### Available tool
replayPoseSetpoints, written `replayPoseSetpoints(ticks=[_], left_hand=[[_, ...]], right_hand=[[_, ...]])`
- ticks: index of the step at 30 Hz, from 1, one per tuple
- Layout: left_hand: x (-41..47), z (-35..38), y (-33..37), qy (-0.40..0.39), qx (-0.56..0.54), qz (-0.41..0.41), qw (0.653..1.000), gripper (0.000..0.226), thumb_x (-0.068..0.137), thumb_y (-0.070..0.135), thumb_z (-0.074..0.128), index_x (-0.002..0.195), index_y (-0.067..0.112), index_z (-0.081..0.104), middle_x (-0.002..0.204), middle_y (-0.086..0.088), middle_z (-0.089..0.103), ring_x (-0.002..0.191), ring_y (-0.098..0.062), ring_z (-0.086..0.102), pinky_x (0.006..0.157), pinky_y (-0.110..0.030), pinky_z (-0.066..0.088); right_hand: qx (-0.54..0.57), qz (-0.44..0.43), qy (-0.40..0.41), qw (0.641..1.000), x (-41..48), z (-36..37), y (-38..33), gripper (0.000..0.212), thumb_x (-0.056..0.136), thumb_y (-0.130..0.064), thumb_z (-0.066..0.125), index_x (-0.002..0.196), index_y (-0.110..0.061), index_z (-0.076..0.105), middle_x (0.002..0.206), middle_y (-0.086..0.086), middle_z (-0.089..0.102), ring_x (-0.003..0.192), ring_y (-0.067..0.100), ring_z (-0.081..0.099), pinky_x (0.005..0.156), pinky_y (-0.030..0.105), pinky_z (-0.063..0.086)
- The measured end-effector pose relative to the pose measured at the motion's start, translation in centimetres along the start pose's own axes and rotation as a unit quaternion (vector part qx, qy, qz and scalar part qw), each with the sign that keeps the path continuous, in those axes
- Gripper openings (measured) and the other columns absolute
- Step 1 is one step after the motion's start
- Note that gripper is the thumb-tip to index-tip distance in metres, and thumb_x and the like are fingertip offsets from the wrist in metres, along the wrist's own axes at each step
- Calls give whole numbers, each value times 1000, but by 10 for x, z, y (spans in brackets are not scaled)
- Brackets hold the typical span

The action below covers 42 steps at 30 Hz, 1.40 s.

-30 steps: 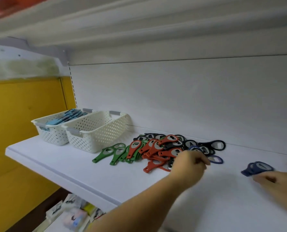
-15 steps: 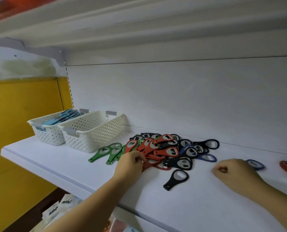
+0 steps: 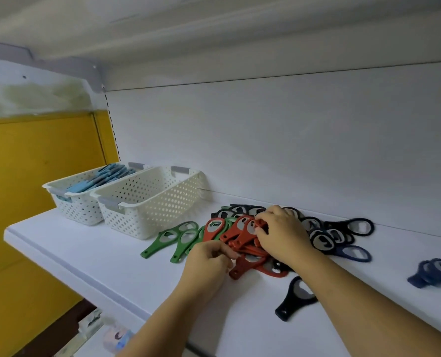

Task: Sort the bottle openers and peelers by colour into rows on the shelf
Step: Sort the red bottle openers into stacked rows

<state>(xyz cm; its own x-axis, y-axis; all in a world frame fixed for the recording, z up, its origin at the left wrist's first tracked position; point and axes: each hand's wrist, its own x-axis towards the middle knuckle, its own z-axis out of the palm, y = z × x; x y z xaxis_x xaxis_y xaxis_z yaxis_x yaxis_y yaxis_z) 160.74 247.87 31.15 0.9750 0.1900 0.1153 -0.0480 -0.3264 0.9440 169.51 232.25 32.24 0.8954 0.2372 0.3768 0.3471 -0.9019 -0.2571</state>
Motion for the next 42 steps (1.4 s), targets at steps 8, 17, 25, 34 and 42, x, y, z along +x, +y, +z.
replayPoseSetpoints(ticks=[8, 17, 25, 34, 42], left_hand=[[1, -10, -5, 14, -140, -12, 990, 35, 78, -20, 40, 69, 3, 66, 59, -6, 62, 53, -12, 53, 50, -18, 45], [2, -21, -3, -19, -334, -68, 940, 56, 100, 46, 28, 103, 4, 66, 88, -16, 71, 80, -25, 68, 75, -33, 54], [-3, -22, 0, 6, -338, -62, 939, 26, 95, -4, 41, 104, 5, 63, 80, -13, 69, 63, -19, 63, 57, -27, 52], [-5, -20, 1, -43, -279, -45, 958, 30, 97, -1, 38, 106, 11, 63, 82, -13, 71, 64, -18, 67, 60, -26, 53], [-3, -19, -2, -34, -285, -41, 957, 30, 99, 2, 37, 111, 14, 62, 85, -12, 71, 69, -19, 67, 61, -27, 54]], right_hand=[[164, 22, 226, 960, 9, -18, 3, 19, 97, -13, 49, 107, -10, 65, 110, 5, 62, 88, 13, 55, 71, 15, 38], [290, -254, 71, 920, -21, -19, -53, 12, 86, -10, 62, 87, -17, 71, 90, -10, 66, 85, 2, 62, 76, 15, 49], [189, -239, 164, 938, -23, 9, -42, 15, 83, -18, 57, 86, -17, 72, 85, -5, 69, 81, 15, 63, 71, 27, 52], [-20, 93, 1, 995, -10, 13, 1, 51, 90, -60, 41, 127, -27, 55, 138, 0, 45, 129, 25, 34, 106, 41, 29], [305, 82, 145, 938, -9, 4, -1, 9, 86, -26, 68, 83, -21, 61, 83, -8, 64, 81, 13, 60, 64, 21, 44]])
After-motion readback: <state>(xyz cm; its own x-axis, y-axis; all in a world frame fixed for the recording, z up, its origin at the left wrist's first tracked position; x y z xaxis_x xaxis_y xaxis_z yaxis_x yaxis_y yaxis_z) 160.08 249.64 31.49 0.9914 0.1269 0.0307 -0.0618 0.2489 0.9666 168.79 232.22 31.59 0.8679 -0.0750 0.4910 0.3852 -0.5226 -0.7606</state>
